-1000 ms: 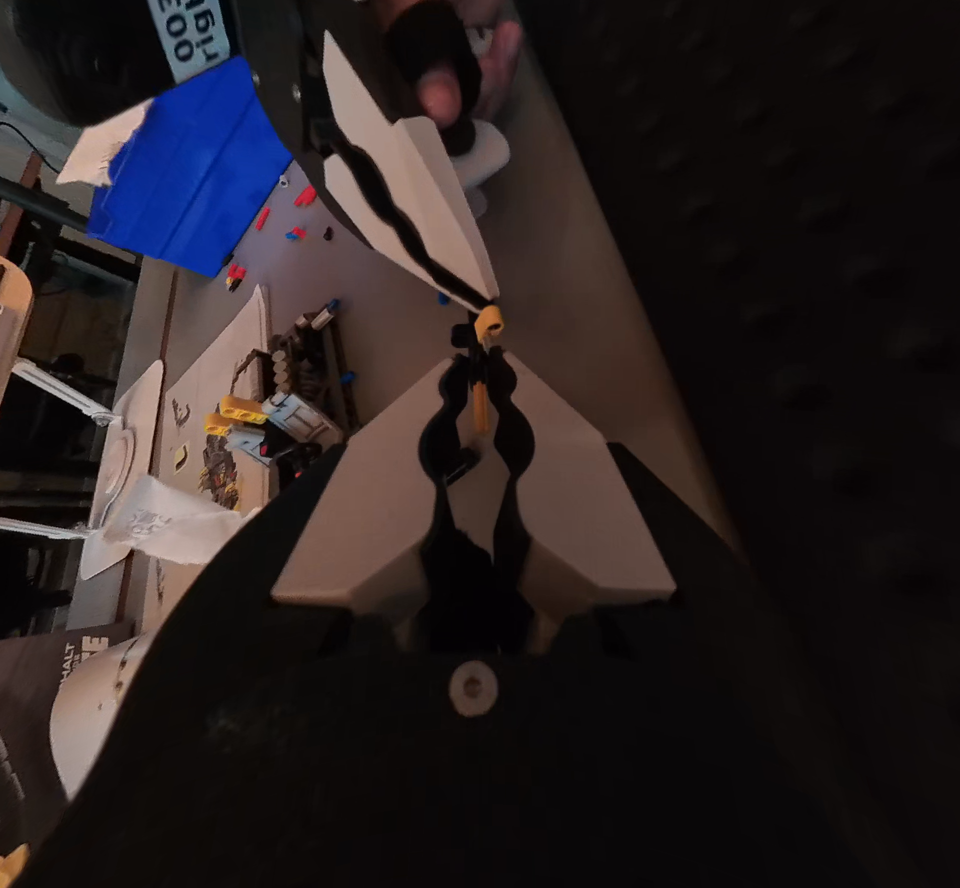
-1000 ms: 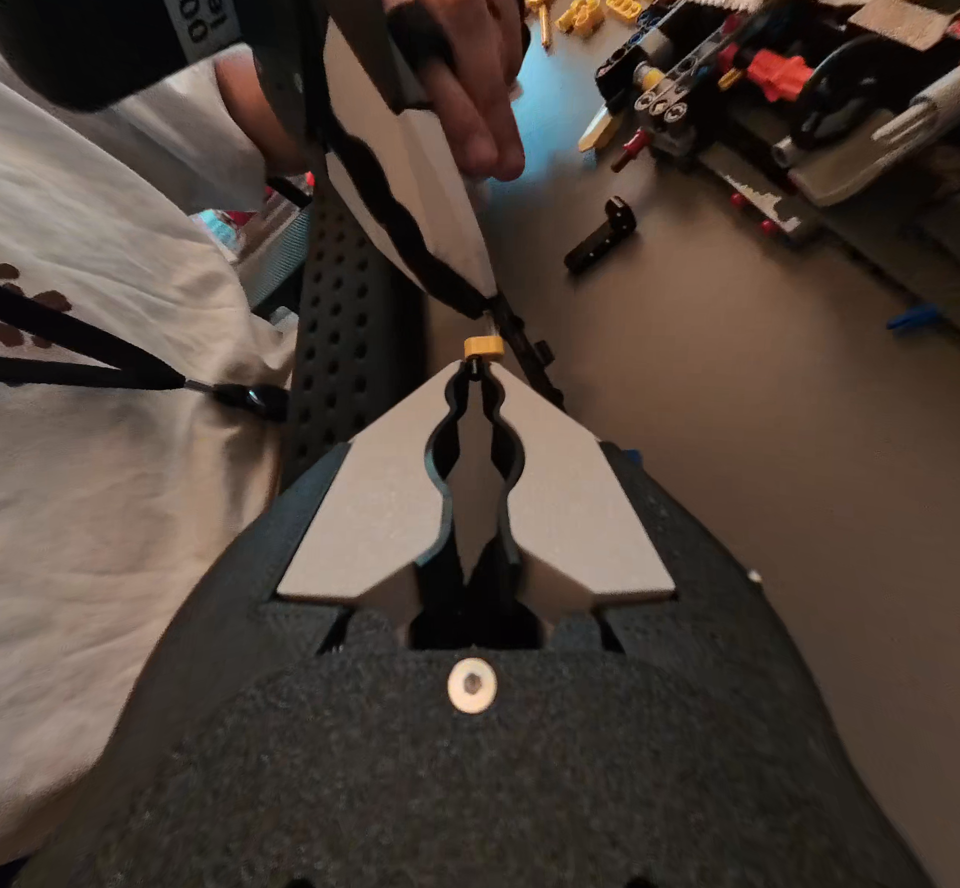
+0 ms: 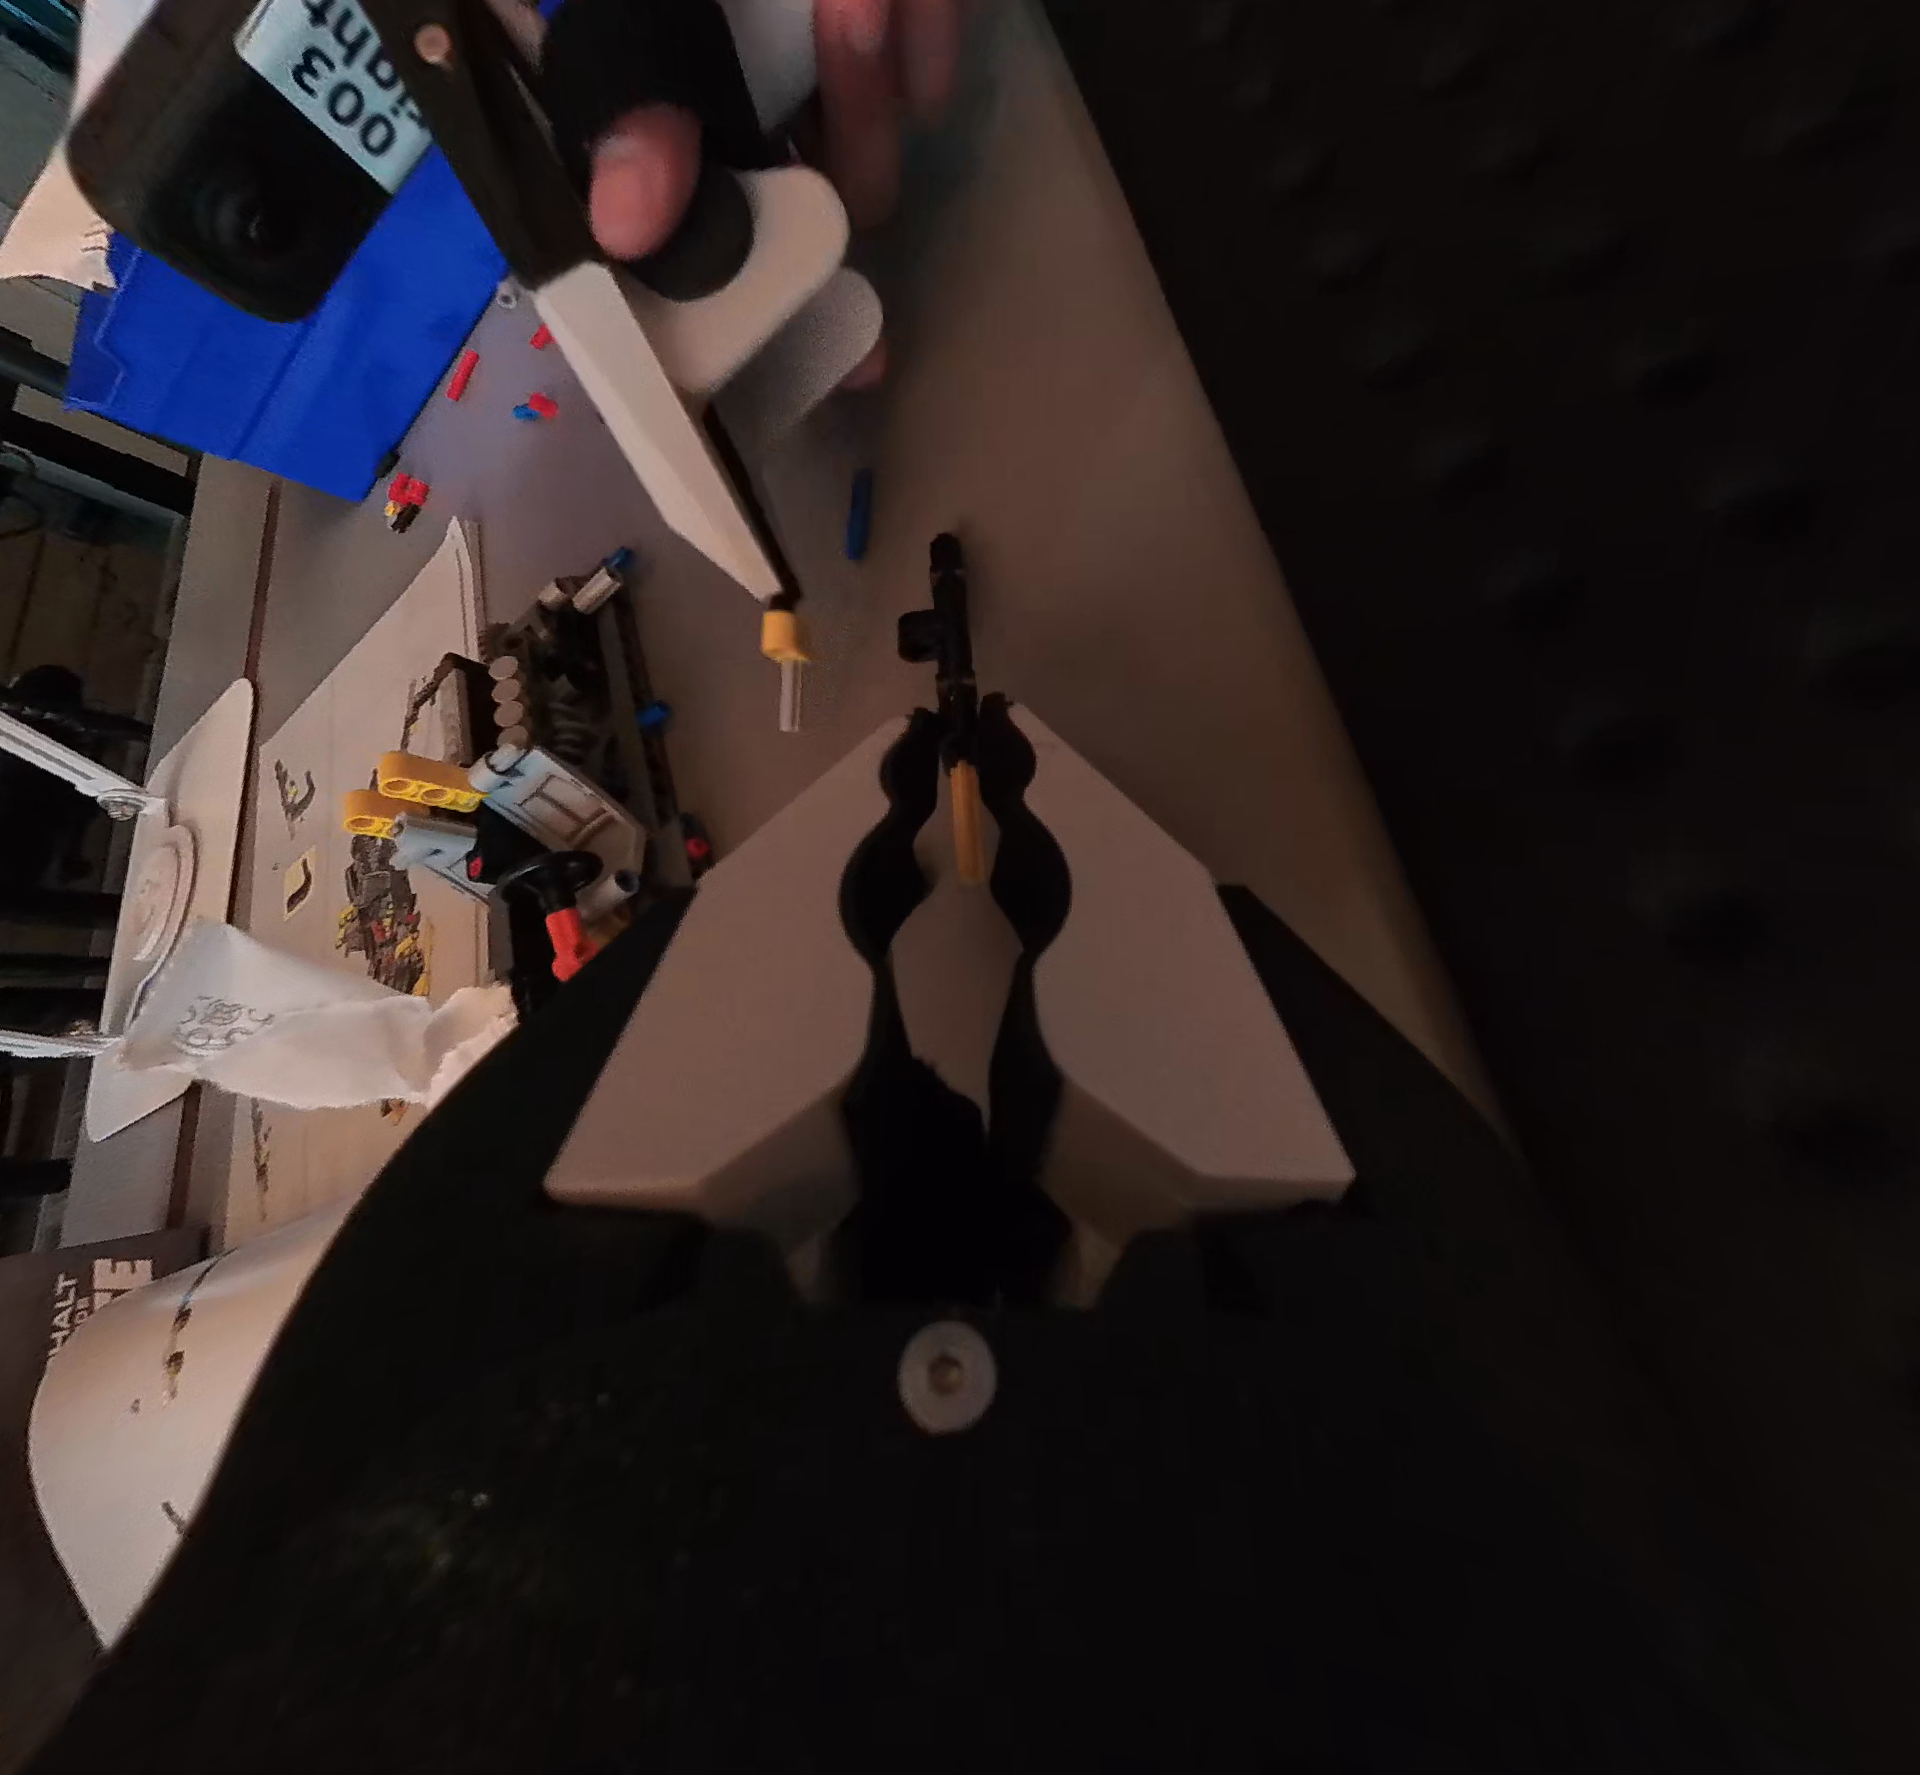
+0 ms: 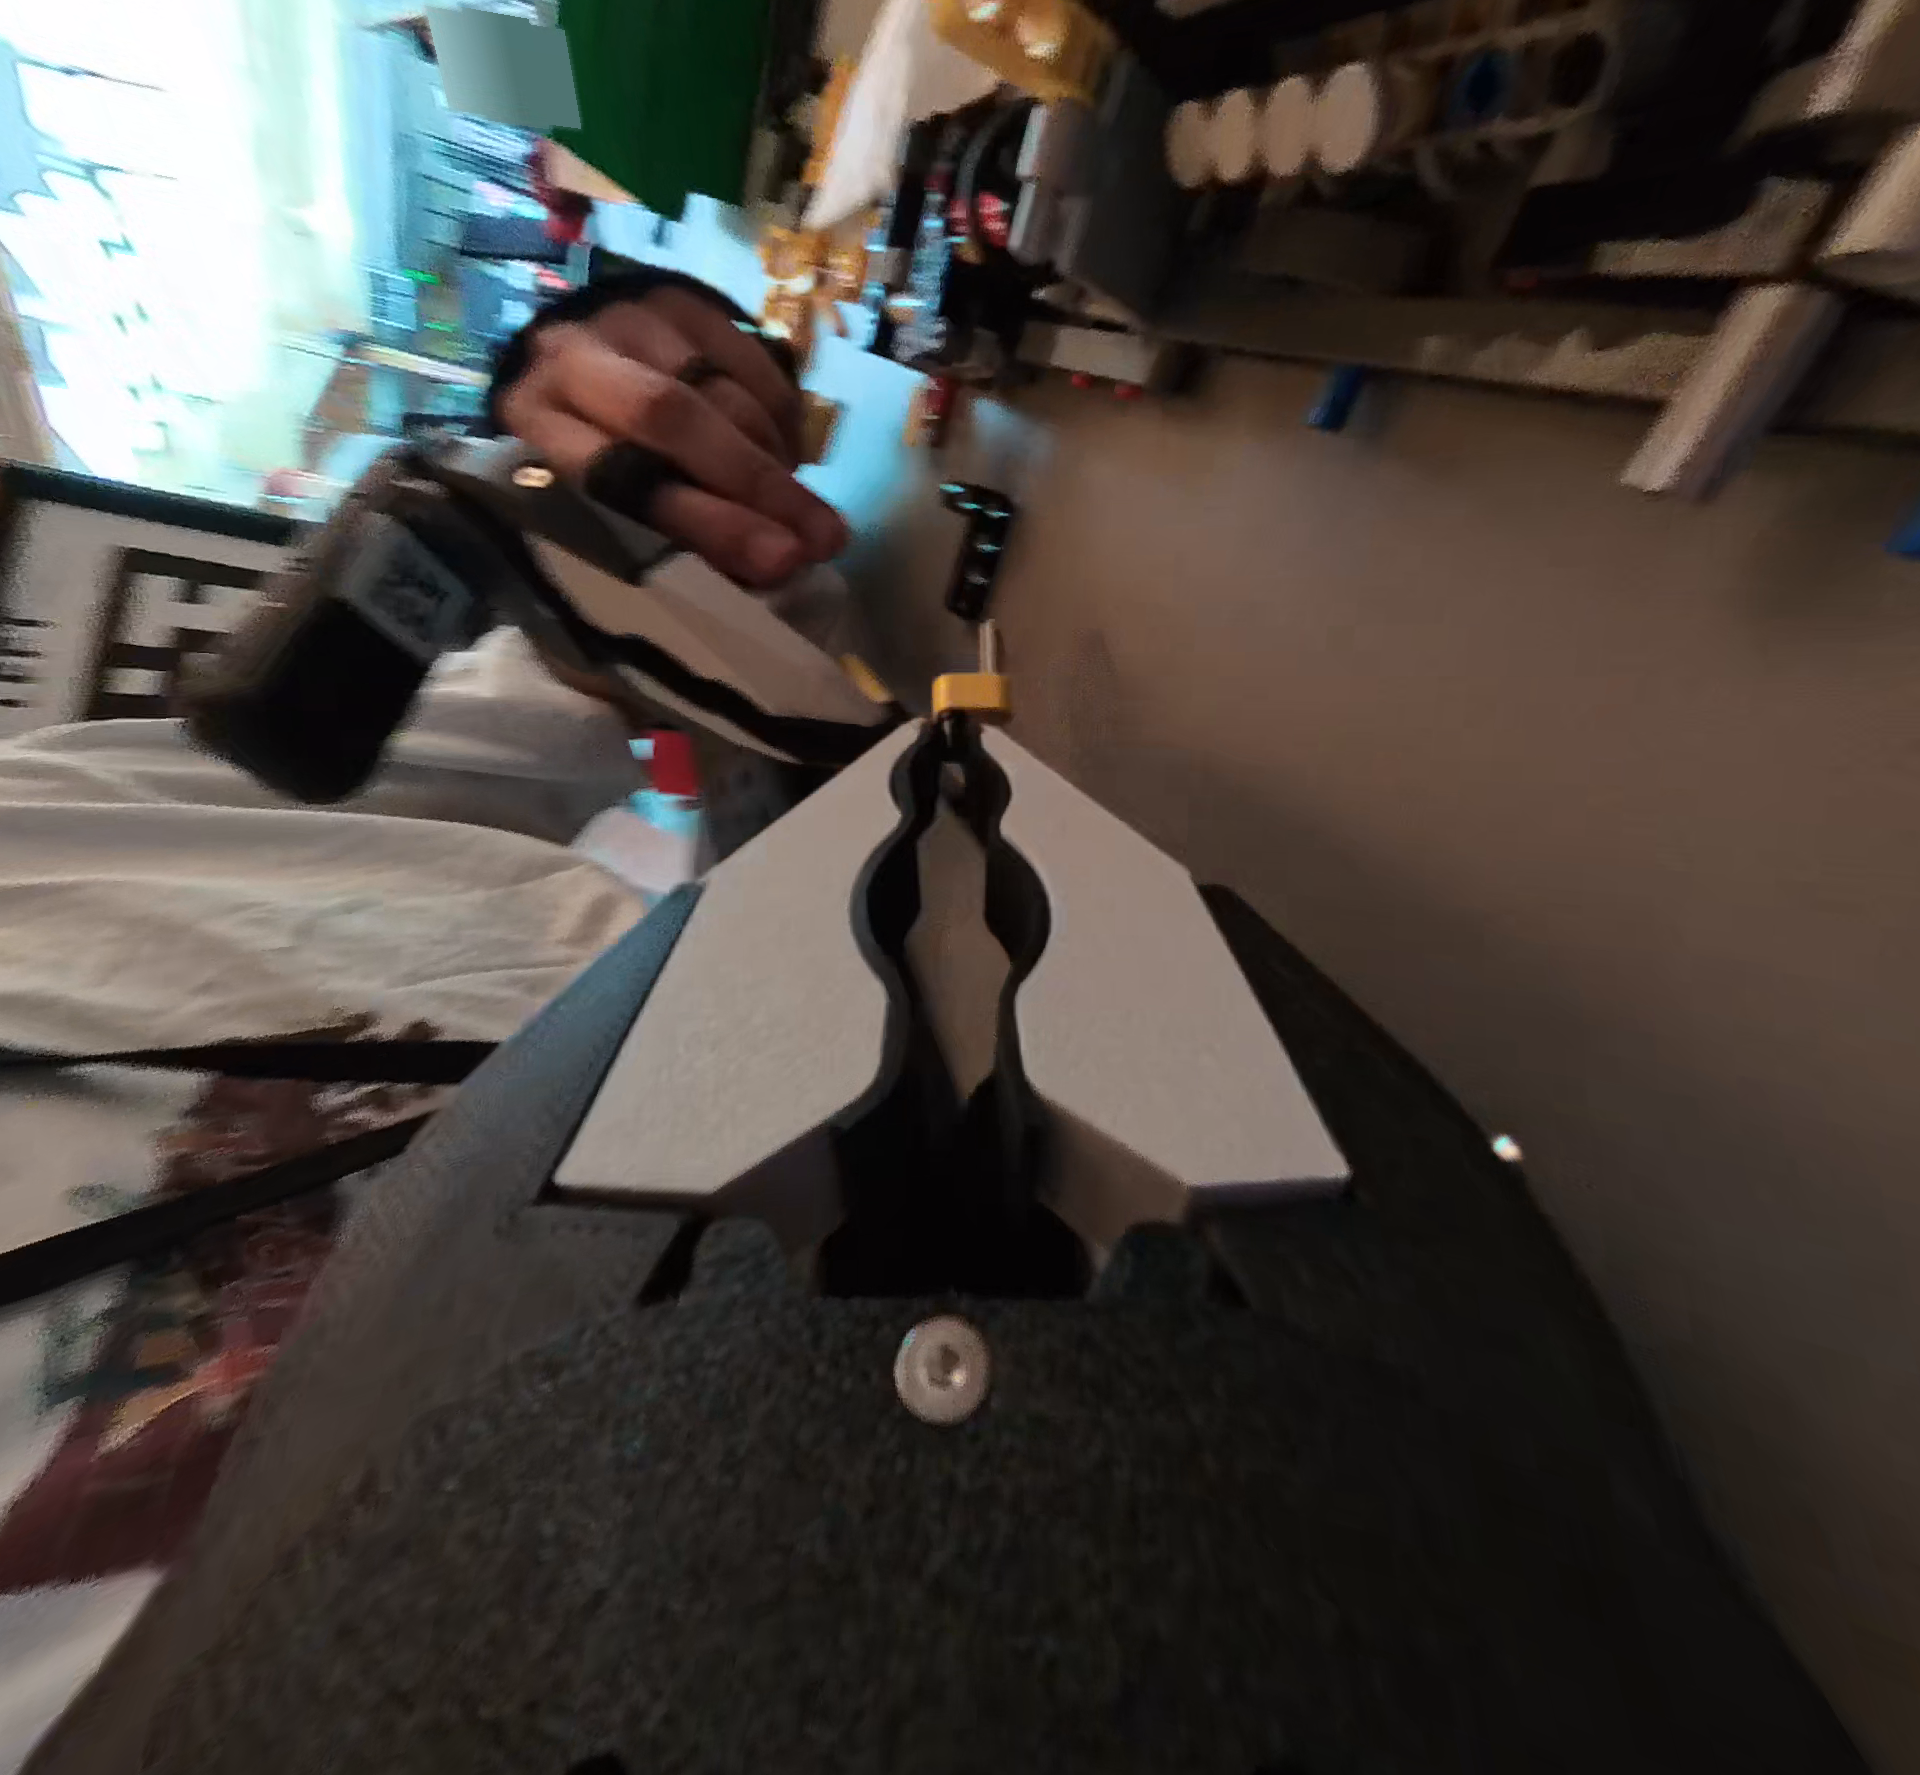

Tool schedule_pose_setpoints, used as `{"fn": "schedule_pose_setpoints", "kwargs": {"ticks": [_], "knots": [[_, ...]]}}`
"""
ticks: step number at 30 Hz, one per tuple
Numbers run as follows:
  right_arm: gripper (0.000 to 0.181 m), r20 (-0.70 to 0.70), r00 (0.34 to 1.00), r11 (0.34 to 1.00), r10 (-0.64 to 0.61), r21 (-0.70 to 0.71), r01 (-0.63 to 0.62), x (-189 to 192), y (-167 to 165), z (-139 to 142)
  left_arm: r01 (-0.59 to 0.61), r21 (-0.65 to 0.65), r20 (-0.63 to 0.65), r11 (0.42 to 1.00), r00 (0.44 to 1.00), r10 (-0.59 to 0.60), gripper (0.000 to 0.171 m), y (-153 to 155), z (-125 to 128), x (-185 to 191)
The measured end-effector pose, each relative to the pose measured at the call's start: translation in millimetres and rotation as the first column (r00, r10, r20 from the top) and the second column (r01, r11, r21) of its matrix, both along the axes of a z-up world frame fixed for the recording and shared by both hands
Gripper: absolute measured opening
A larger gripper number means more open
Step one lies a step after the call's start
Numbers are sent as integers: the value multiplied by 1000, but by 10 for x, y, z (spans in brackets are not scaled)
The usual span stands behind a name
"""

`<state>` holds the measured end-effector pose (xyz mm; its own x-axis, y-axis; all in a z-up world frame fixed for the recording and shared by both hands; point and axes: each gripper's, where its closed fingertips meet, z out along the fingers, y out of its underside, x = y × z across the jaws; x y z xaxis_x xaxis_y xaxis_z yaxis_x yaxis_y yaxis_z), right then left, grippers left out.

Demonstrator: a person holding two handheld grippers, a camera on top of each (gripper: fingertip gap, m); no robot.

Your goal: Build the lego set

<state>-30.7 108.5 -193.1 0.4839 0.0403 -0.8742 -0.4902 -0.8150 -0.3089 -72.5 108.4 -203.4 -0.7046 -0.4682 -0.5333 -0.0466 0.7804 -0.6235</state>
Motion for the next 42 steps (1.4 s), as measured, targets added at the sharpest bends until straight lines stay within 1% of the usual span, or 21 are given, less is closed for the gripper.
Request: {"fn": "schedule_pose_setpoints", "kwargs": {"ticks": [2, 4, 5, 7, 10, 13, 15, 16, 18, 19, 23, 25, 26, 29, 31, 33, 34, 36, 37, 39, 42], "knots": [[3, -68, 997, 999, 47, -23, -48, -61, -62, 37, -4, 3, 0, 1000, 1000, 4, 5, 12, 0, 4], [3, -75, 991, 991, 109, -68, -115, -115, -163, -15, -11, 18, 0, 1000, 1000, 11, 5, 47, -3, 7], [3, -94, 987, 987, 134, -71, -141, -148, -203, 9, -24, 23, -2, 999, 1000, 24, 5, 75, -3, 16], [3, -209, 954, 972, 217, -47, -232, -294, -317, 174, -70, 34, 6, 997, 998, 70, 5, 154, 10, 65], [3, -203, 939, 951, 279, -73, -299, -456, -388, 118, -51, -2, 1, 999, 999, 51, 5, 74, 26, 57], [3, -216, 950, 969, 224, -56, -241, -455, -242, 127, -1, 5, -2, 1000, 1000, 1, 5, -60, -17, 11], [4, -142, 972, 977, 190, -75, -201, -386, -197, 11, 22, 4, 4, 1000, 1000, -22, 5, -120, -15, -12], [4, -135, 976, 981, 172, -69, -183, -366, -183, 1, 30, -3, -3, 1000, 1000, -30, 5, -146, -16, -25], [4, -171, 977, 989, 129, -56, -140, -339, -156, 40, 42, -6, -5, 999, 999, -42, 5, -180, -16, -39], [3, -158, 980, 990, 121, -54, -131, -328, -161, 30, 42, 1, -8, 999, 999, -42, 5, -180, -27, -39], [4, -44, 993, 992, 110, -49, -112, -317, -212, -44, 19, 45, -25, 999, 1000, -18, 5, -106, -105, -20], [4, 52, 990, 990, 128, -70, -124, -306, -299, -116, -15, 72, -25, 997, 1000, 17, 5, -18, -129, 13], [4, 69, 988, 988, 135, -82, -129, -311, -354, -128, -29, 81, -23, 996, 999, 31, 5, 29, -127, 26], [4, -54, 989, 985, 135, -101, -140, -377, -514, -36, -64, 78, -8, 995, 998, 65, 4, 130, -76, 60], [4, -124, 984, 981, 127, -128, -143, -376, -605, -23, -69, 69, -1, 995, 998, 69, 4, 142, -48, 66], [4, -159, 981, 978, 112, -154, -137, -341, -654, -19, -53, 61, -3, 997, 999, 53, 4, 100, -40, 46], [4, -154, 981, 975, 120, -168, -146, -327, -679, -26, -44, 61, -2, 997, 999, 44, 5, 76, -41, 36], [4, -87, 983, 963, 160, -206, -175, -299, -734, -107, -32, 70, -4, 997, 999, 32, 5, 49, -54, 22], [4, -83, 979, 955, 186, -218, -200, -316, -761, -122, -32, 74, -6, 997, 999, 32, 5, 51, -63, 20], [3, -165, 960, 942, 225, -215, -257, -394, -790, -45, -34, 75, -1, 997, 999, 34, 5, 61, -56, 24], [3, -224, 919, 911, 324, -188, -367, -532, -876, 68, -36, 56, -4, 998, 999, 37, 5, 61, -35, 23]]}}
